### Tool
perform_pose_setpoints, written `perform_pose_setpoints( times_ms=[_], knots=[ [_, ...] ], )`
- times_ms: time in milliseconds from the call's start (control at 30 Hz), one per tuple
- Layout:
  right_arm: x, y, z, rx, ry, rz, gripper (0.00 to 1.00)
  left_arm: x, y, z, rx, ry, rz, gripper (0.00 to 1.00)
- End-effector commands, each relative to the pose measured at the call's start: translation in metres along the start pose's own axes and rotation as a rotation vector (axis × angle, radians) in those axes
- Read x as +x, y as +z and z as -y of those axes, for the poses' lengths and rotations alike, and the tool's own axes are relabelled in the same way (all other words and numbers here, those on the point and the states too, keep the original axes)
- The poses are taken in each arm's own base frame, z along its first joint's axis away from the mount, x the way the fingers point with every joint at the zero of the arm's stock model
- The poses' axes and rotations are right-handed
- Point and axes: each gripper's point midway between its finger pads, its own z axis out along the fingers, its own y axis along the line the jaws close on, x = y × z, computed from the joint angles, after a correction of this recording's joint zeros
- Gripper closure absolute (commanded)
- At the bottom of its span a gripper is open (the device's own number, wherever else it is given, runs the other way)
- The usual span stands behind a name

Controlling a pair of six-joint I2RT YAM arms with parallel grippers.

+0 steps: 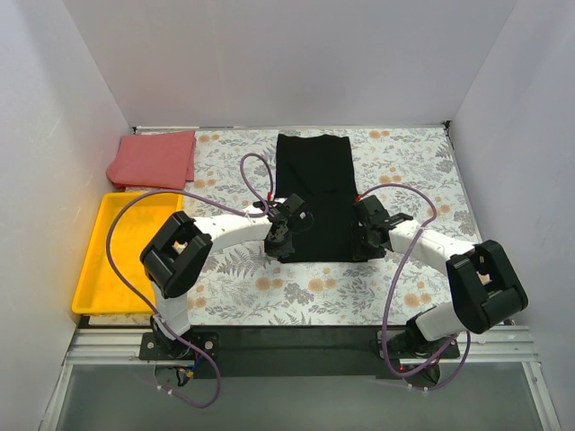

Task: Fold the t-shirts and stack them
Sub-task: Fold the tshirt

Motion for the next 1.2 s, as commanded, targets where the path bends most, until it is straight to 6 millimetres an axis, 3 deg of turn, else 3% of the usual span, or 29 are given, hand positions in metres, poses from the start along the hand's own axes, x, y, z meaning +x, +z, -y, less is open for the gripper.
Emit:
perform_pose_setpoints(
  times_ms=[0, 200, 333, 467, 600, 667, 733, 867, 967, 1000, 1067, 1167],
  knots=[
    [0.046, 0.017, 0.015, 0.064, -0.022, -0.125, 0.55, 0.034, 0.004, -0.021, -0.064, 0.028, -0.106, 1.00],
    [0.075, 0.024, 0.019, 0.066, -0.038, -0.224, 0.64, 0.035, 0.005, -0.021, -0.068, 0.032, -0.113, 1.00],
    [0.076, 0.021, 0.020, 0.069, -0.049, -0.217, 0.74, 0.037, 0.005, -0.024, -0.081, 0.043, -0.123, 1.00],
    [0.083, 0.014, 0.017, 0.036, -0.079, -0.238, 0.96, 0.045, -0.002, -0.033, -0.093, 0.039, -0.141, 1.00],
    [0.107, -0.006, 0.014, -0.002, -0.113, -0.316, 0.99, 0.081, -0.017, -0.052, -0.099, 0.037, -0.238, 1.00],
    [0.125, -0.026, 0.010, -0.041, -0.124, -0.364, 0.99, 0.094, -0.034, -0.054, -0.090, 0.051, -0.242, 1.00],
    [0.132, -0.046, -0.003, -0.117, -0.144, -0.379, 0.99, 0.122, -0.049, -0.066, -0.112, 0.046, -0.315, 1.00],
    [0.162, -0.097, 0.004, -0.136, -0.165, -0.525, 0.99, 0.173, -0.095, -0.069, -0.060, 0.061, -0.416, 1.00],
    [0.163, -0.124, 0.004, -0.161, -0.170, -0.525, 0.99, 0.204, -0.120, -0.065, -0.009, 0.023, -0.519, 1.00],
    [0.155, -0.131, -0.002, -0.191, -0.173, -0.503, 0.99, 0.205, -0.129, -0.063, 0.016, 0.015, -0.522, 1.00],
    [0.147, -0.137, -0.006, -0.199, -0.191, -0.499, 0.99, 0.187, -0.137, -0.054, 0.039, 0.017, -0.456, 1.00],
    [0.104, -0.139, -0.014, -0.159, -0.238, -0.415, 0.99, 0.156, -0.138, -0.046, 0.061, 0.003, -0.388, 1.00]
  ],
)
